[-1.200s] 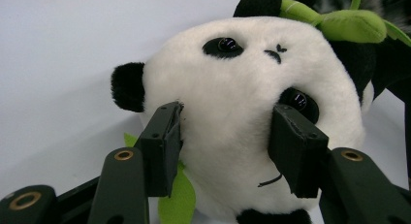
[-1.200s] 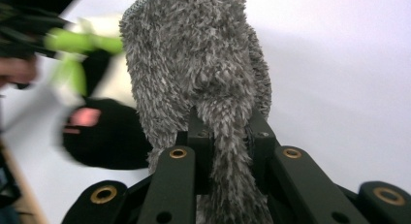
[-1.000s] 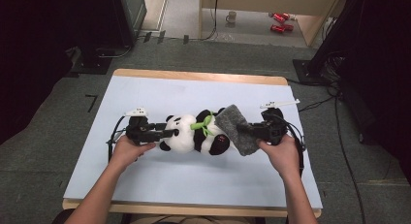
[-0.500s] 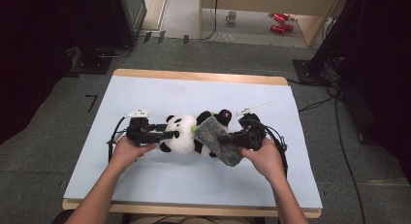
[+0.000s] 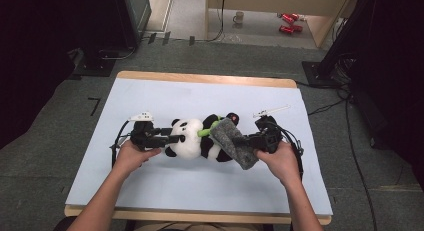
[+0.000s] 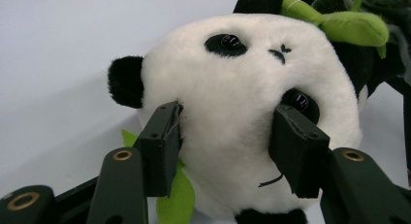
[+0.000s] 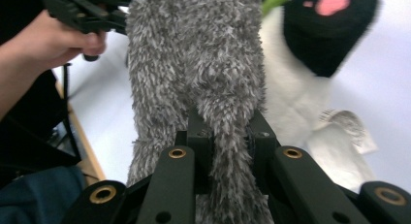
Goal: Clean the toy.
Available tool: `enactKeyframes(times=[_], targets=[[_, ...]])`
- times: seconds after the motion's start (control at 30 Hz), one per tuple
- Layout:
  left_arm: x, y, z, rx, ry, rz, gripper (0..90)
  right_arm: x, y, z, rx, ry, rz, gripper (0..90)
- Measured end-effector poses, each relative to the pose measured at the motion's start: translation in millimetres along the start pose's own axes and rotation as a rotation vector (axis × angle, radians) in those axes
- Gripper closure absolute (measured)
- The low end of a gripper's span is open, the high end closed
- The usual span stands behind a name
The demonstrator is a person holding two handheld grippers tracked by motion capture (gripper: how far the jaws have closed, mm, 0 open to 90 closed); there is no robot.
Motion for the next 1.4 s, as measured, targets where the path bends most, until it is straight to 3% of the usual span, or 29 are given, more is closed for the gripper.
enactKeyframes(times=[0.17,0.27,0.4,0.5,0.6,0.73,0.83,0.97,1.2,1.4], targets=[[0.1,0.0,-0.4,-0.001,-0.002,-0.001,46.5,4.1,-5.1,15.9,0.055,0.022,0.000,78.1],[0.0,-0.2,-0.8,-0.001,-0.006,-0.002,46.5,6.6,-7.3,23.7,0.101,0.012,-0.012,78.1],[-0.2,0.1,-1.4,0.000,-0.013,0.000,46.5,2.1,-20.1,25.7,0.126,0.015,0.017,78.2],[-0.2,0.4,-1.5,0.000,-0.014,0.001,46.7,-7.6,-33.5,15.4,0.109,0.000,0.066,78.1],[-0.3,0.5,-1.5,0.000,-0.015,0.002,46.6,-18.7,-41.3,-6.8,0.057,-0.042,0.110,78.1],[-0.1,0.2,-1.3,-0.002,-0.014,0.001,46.6,-20.5,-28.9,-27.2,0.009,-0.080,0.080,77.9],[0.1,0.2,-1.2,-0.002,-0.013,0.000,46.7,-16.0,-10.5,-31.6,-0.020,-0.081,0.039,77.9],[0.6,0.4,-0.3,0.001,-0.005,0.000,46.7,-6.2,8.3,-19.4,-0.014,-0.059,-0.015,77.9],[1.3,0.4,2.1,0.019,-0.015,-0.008,48.6,-5.0,4.7,-4.3,-0.005,-0.031,0.011,77.8],[2.6,-0.4,6.6,0.022,-0.001,-0.019,53.6,-3.4,-4.7,19.3,0.095,-0.007,0.011,78.0]])
Point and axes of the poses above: each handheld gripper's, and its own axes: y roughly forward along the jaws, x roughly out of its underside, z roughly to its right, the point moved 10 cm from there along y, roughly forward along the jaws, and after that the axes turned 7 degrees about -x, right-handed, at the moved point
